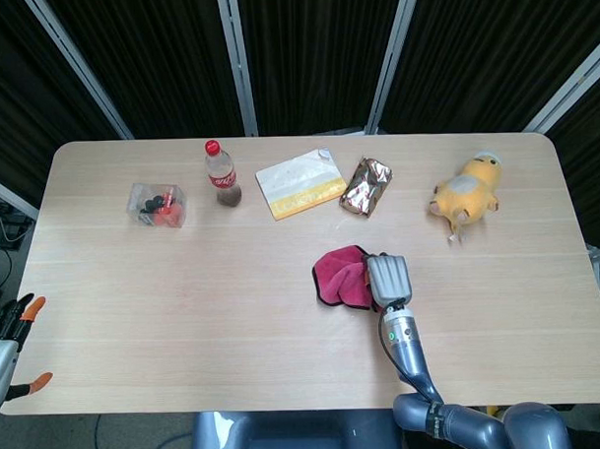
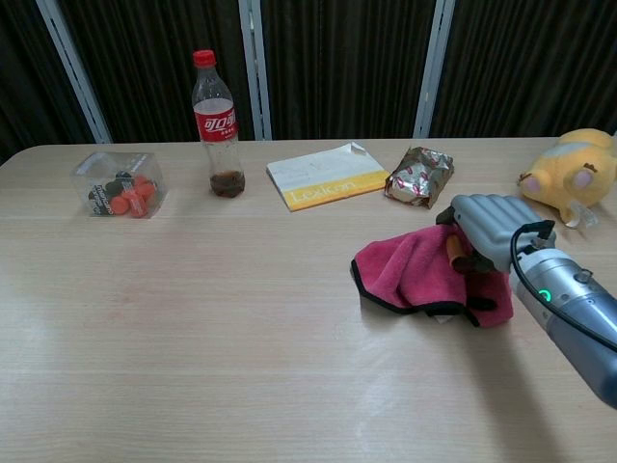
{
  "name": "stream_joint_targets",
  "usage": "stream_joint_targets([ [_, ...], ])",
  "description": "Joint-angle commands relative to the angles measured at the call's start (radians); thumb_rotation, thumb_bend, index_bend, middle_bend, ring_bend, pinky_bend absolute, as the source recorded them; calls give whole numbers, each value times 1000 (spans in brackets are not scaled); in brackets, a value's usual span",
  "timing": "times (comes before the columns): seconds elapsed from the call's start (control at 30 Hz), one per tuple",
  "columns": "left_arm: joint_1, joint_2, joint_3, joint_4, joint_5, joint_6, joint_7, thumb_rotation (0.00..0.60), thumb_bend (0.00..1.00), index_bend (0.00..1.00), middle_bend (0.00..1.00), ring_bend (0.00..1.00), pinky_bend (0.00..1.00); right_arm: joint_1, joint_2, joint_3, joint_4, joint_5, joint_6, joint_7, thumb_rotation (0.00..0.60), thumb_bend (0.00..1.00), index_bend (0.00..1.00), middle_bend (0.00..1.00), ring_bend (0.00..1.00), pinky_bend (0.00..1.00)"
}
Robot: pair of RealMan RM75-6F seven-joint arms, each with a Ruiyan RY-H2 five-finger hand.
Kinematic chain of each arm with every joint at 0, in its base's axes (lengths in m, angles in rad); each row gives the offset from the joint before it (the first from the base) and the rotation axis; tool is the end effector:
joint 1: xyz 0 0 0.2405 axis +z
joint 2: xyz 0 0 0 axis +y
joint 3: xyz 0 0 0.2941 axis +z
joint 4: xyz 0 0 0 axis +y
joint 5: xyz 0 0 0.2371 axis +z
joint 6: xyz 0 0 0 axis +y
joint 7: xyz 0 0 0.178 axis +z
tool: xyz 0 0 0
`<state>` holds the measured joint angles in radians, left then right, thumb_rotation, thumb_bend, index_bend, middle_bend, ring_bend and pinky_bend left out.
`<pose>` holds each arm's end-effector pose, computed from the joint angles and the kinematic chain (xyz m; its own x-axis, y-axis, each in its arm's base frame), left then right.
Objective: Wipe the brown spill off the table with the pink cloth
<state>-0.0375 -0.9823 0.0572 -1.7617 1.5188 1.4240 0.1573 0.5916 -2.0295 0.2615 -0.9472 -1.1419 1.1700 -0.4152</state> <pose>-0.3540 0.1741 0.1567 0.5174 0.1894 0.8346 0.8501 -0.0015 -0.5266 -0.2228 -0.3883 -0.1400 0.4388 -0.1049 0.8924 -0.8984 -0.0702 0.4335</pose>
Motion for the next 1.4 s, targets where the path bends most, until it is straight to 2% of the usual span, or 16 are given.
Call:
stream_joint_targets([
  [0.03, 0, -1, 0, 0, -1, 0, 2, 600, 0, 0, 0, 0, 0, -9, 23, 10, 12, 3, 6, 2, 600, 725, 753, 605, 539, 741],
  [0.37, 1, -3, -1, -2, -3, 1, 10, 600, 0, 0, 0, 0, 0, -63, 157, 25, -4, 7, 34, 15, 600, 725, 753, 605, 539, 741],
  [0.67, 3, -5, 0, -6, -1, 5, 23, 600, 0, 0, 0, 0, 0, -122, 286, 20, -102, 6, 62, 27, 600, 725, 753, 605, 539, 741],
  [0.87, 3, -5, -2, -8, -6, 3, 23, 600, 0, 0, 0, 0, 0, -153, 382, 33, -232, -14, 112, 55, 600, 724, 754, 605, 539, 742],
  [1.07, 3, -5, -1, -8, -3, 5, 23, 600, 0, 0, 0, 0, 0, -200, 493, 30, -432, -45, 166, 83, 600, 724, 754, 605, 539, 741],
  [1.17, 5, -6, -1, -8, -2, 8, 26, 600, 0, 0, 0, 0, 0, -242, 565, 9, -548, -66, 201, 87, 600, 726, 754, 605, 539, 742],
  [1.4, 8, -10, 0, -5, 6, 17, 31, 600, 0, 0, 0, 0, 0, -308, 652, -44, -656, -72, 215, 120, 600, 719, 742, 599, 528, 741],
])
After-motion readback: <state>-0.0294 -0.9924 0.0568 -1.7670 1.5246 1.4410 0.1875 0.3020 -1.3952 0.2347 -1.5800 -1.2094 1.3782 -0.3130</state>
